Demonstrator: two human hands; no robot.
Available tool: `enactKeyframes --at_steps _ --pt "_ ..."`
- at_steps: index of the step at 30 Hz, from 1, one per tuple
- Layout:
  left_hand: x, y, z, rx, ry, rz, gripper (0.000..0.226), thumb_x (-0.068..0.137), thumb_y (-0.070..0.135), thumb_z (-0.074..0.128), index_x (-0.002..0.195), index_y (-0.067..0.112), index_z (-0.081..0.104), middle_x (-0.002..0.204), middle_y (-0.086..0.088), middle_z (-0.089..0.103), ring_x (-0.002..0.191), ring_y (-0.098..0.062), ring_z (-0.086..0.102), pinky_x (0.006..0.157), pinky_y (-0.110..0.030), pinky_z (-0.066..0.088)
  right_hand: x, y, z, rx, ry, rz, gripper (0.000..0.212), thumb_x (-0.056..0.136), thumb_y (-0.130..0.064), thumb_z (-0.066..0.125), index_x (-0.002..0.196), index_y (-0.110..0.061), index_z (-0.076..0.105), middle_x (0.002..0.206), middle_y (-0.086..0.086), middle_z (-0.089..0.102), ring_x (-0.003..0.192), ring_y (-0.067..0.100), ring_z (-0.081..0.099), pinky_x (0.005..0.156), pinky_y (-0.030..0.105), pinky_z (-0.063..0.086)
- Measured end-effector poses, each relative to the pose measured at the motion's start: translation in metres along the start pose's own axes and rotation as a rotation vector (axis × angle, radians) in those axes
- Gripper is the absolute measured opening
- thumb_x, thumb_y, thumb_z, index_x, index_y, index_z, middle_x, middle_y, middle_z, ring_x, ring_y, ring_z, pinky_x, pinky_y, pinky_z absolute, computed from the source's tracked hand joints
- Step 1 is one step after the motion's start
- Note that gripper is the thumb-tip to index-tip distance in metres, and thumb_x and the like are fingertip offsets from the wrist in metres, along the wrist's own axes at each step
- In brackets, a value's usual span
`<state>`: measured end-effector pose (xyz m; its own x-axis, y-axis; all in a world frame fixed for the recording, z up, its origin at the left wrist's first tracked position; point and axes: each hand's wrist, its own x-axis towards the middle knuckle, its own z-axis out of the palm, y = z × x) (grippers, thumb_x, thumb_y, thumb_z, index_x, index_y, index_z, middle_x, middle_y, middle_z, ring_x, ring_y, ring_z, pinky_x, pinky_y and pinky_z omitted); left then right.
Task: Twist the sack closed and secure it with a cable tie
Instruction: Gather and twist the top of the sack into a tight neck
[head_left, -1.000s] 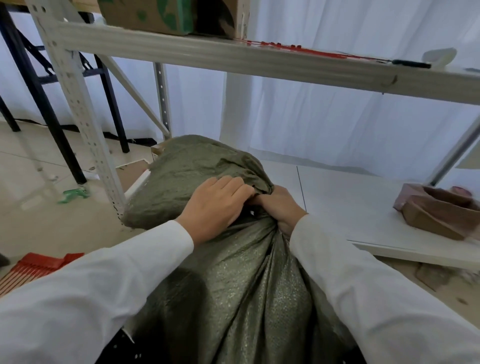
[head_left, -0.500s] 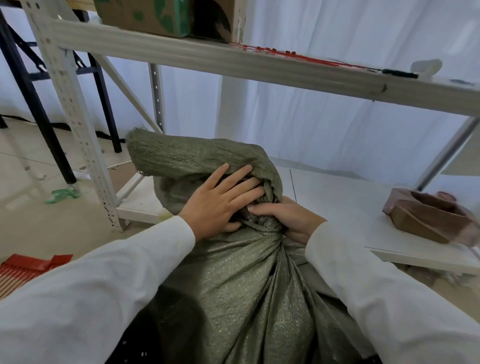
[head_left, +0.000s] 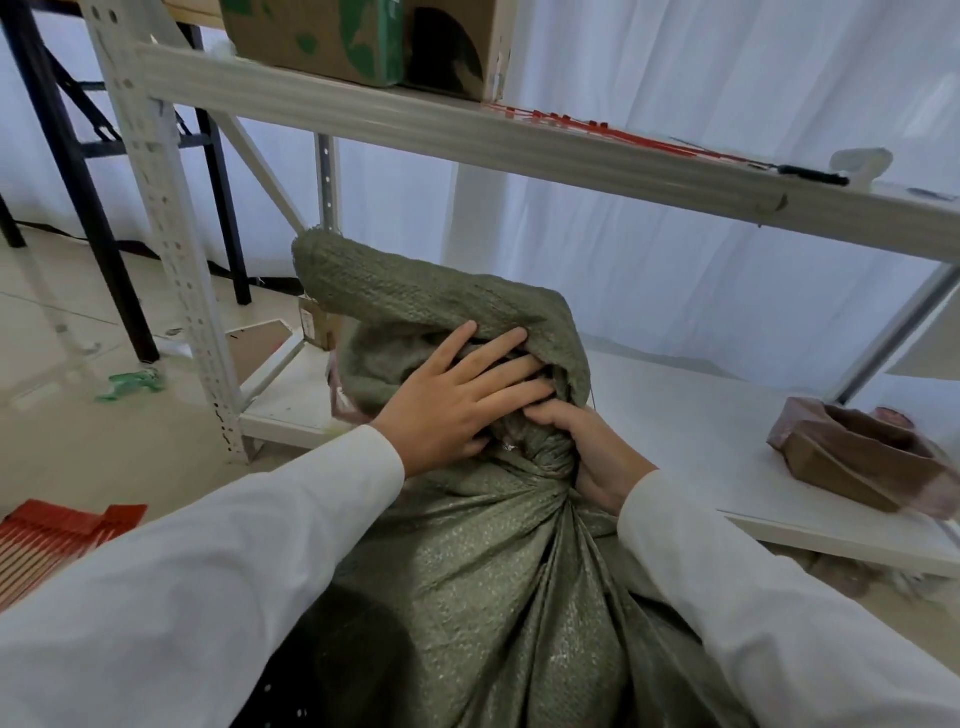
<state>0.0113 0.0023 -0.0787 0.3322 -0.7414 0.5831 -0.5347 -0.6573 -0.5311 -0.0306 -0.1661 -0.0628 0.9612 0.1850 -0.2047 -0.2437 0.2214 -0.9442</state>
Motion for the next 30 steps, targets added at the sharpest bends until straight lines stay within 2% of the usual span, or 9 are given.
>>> enactKeyframes --at_steps 2,6,10,15,19,22,25,27,30 --pt "0.000 -0.001 0.002 0.009 0.029 0.002 0.076 0.068 0.036 0.068 0.135 0.026 0.033 0.139 0.002 0.034 0.137 -0.023 0.023 0.113 -0.047 0.005 0.000 -0.001 -0.001 -0.015 -0.044 0.059 0.045 0.075 -0.010 0.059 0.115 0.009 0.057 0.109 0.029 0.062 0.093 0.035 0.063 0.086 0.044 0.053" --pt "0.003 -0.003 0.006 -0.072 0.147 -0.008 0.063 0.073 0.022 0.064 0.130 0.020 0.035 0.134 -0.002 0.033 0.132 -0.024 0.030 0.110 -0.047 0.020 0.000 -0.005 -0.004 -0.058 -0.106 0.106 0.038 0.073 -0.010 0.062 0.108 0.004 0.061 0.098 0.021 0.066 0.076 0.025 0.068 0.075 0.035 0.057" --pt "0.010 -0.005 0.003 -0.225 0.245 -0.049 0.072 0.067 0.013 0.070 0.129 0.015 0.033 0.131 -0.008 0.033 0.120 -0.026 0.040 0.094 -0.039 0.035 0.002 -0.009 -0.008 -0.094 -0.152 0.120 0.035 0.070 -0.015 0.063 0.102 -0.001 0.064 0.093 0.015 0.069 0.072 0.021 0.068 0.075 0.032 0.057" --pt "0.013 -0.014 -0.015 -0.191 -0.024 -0.152 0.094 0.060 0.018 0.073 0.141 0.021 0.025 0.144 -0.008 0.034 0.099 -0.028 0.058 0.074 -0.036 0.047 0.000 -0.015 -0.001 -0.205 -0.176 0.173 0.019 0.079 -0.011 0.062 0.096 -0.004 0.067 0.081 0.010 0.072 0.068 0.017 0.068 0.072 0.029 0.057" --pt "0.016 -0.016 -0.024 -0.227 -0.275 -0.185 0.070 0.082 0.031 0.056 0.145 0.030 0.025 0.133 0.006 0.054 0.105 -0.022 0.052 0.080 -0.032 0.034 0.001 -0.016 0.011 -0.266 -0.108 0.156 0.012 0.085 -0.009 0.060 0.093 -0.003 0.067 0.075 0.009 0.071 0.066 0.017 0.067 0.066 0.026 0.057" --pt "0.018 -0.021 -0.023 -0.238 -0.391 -0.280 0.052 0.087 0.032 0.044 0.138 0.036 0.032 0.128 0.009 0.056 0.113 -0.019 0.046 0.084 -0.030 0.024 0.004 -0.012 0.020 -0.512 0.007 0.048 0.031 0.080 -0.020 0.070 0.108 -0.009 0.063 0.100 0.009 0.071 0.084 0.017 0.068 0.077 0.028 0.055" --pt "0.016 -0.028 -0.020 -0.217 -0.435 -0.332 0.045 0.082 0.025 0.047 0.126 0.037 0.045 0.123 0.013 0.059 0.105 -0.018 0.046 0.074 -0.029 0.014 0.006 -0.009 0.026 -1.004 0.220 -0.165 0.077 0.069 -0.036 0.078 0.132 -0.016 0.039 0.121 0.000 0.051 0.109 0.016 0.054 0.093 0.029 0.042" --pt "0.015 -0.028 -0.020 -0.181 -0.479 -0.329 0.044 0.080 0.022 0.046 0.122 0.034 0.049 0.120 0.012 0.060 0.104 -0.019 0.047 0.070 -0.030 0.009 0.007 -0.005 0.034 -1.226 0.212 -0.343 0.085 0.066 -0.037 0.079 0.136 -0.017 0.034 0.126 0.003 0.044 0.118 0.018 0.045 0.092 0.026 0.036" --pt "0.019 -0.020 -0.025 -0.145 -0.501 -0.308 0.037 0.082 0.021 0.043 0.117 0.030 0.053 0.115 0.008 0.061 0.104 -0.020 0.049 0.078 -0.032 0.017 0.012 0.003 0.042 -1.377 0.202 -0.394 0.088 0.063 -0.040 0.080 0.135 -0.013 0.036 0.124 0.007 0.045 0.117 0.023 0.044 0.091 0.031 0.040"
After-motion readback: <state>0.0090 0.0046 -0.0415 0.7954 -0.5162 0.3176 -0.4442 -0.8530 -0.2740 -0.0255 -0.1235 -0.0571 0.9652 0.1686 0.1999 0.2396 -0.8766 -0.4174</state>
